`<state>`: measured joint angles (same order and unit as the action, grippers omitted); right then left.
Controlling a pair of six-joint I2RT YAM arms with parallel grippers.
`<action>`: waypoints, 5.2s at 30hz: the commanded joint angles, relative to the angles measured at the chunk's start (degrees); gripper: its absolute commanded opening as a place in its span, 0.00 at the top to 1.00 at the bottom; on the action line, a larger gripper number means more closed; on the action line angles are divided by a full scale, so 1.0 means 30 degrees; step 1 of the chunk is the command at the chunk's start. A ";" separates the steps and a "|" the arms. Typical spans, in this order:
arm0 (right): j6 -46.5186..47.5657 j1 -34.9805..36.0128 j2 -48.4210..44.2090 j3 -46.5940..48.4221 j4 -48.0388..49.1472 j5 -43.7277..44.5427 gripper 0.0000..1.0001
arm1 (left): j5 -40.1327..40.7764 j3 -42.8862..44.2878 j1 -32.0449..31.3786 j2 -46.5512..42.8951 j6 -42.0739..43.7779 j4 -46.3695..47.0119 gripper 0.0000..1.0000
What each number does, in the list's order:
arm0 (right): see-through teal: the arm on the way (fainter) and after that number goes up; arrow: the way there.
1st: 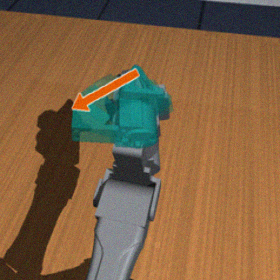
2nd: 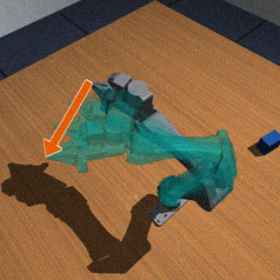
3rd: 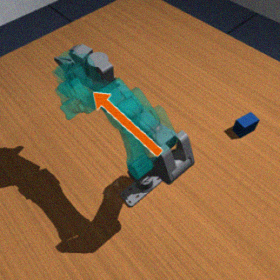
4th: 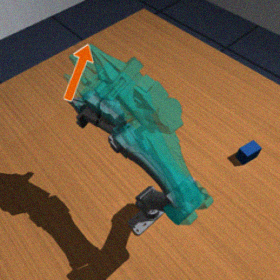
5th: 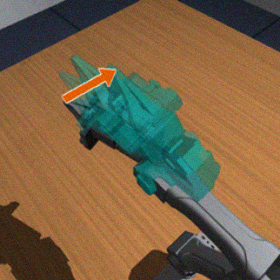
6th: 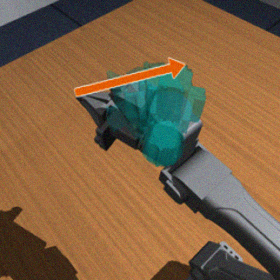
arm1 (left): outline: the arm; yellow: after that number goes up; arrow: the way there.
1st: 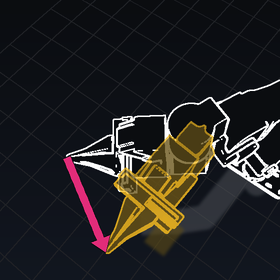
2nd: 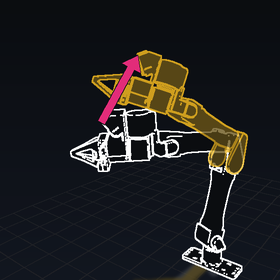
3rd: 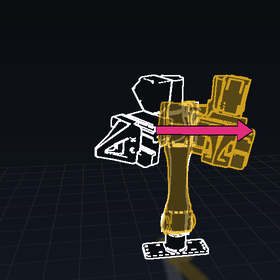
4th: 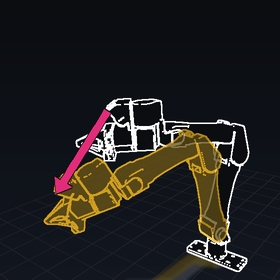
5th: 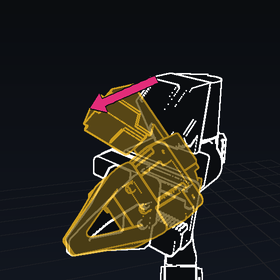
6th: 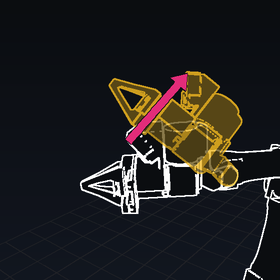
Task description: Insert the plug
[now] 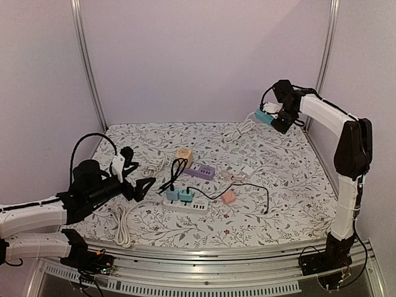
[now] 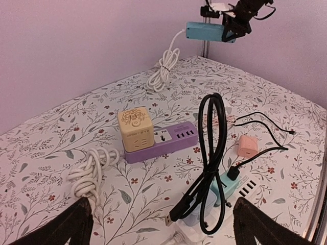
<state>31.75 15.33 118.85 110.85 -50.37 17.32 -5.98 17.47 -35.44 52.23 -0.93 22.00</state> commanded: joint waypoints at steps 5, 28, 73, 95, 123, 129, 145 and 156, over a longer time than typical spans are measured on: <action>0.2984 0.6028 -0.5874 0.0577 0.2517 0.6972 1.00 | -0.0390 -0.0742 0.0998 -0.2123 0.0271 -0.1009 0.05; 1.1485 2.0463 -0.8811 -0.4839 0.9882 0.8397 1.00 | -1.1791 1.2582 0.2849 -0.6527 0.8966 -1.9369 0.01; 0.3261 2.2129 -0.6899 -1.9410 1.4164 0.6713 1.00 | -0.3988 0.4453 -0.6153 0.1135 0.6619 -1.0885 0.22; -0.0170 2.3364 -0.8510 -2.0163 0.9085 0.6000 0.01 | -0.2832 0.3168 -0.7844 0.4442 0.6693 -0.6586 0.22; -1.7058 0.6524 -0.5472 -0.8605 0.2273 -0.3334 0.09 | 0.1515 0.0593 -0.7692 0.1484 -0.0452 -0.4244 0.15; -0.2529 0.6442 -0.3986 -0.7073 0.0024 -0.7926 0.01 | 0.1216 0.0100 -0.7240 0.0670 -0.0272 -0.4141 0.15; 1.6711 0.5252 0.2620 -0.0916 -0.5070 -0.3803 0.01 | 0.0440 -0.0119 -0.5945 0.0147 0.0048 -0.4065 0.14; 1.8780 0.5699 0.3873 -0.1283 -0.3261 -0.3718 0.02 | 0.0407 -0.0284 -0.5396 0.0199 -0.0031 -0.3916 0.13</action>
<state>81.43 31.79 127.87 106.76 -59.96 6.98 -4.14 17.80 -52.62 52.97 -1.50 9.43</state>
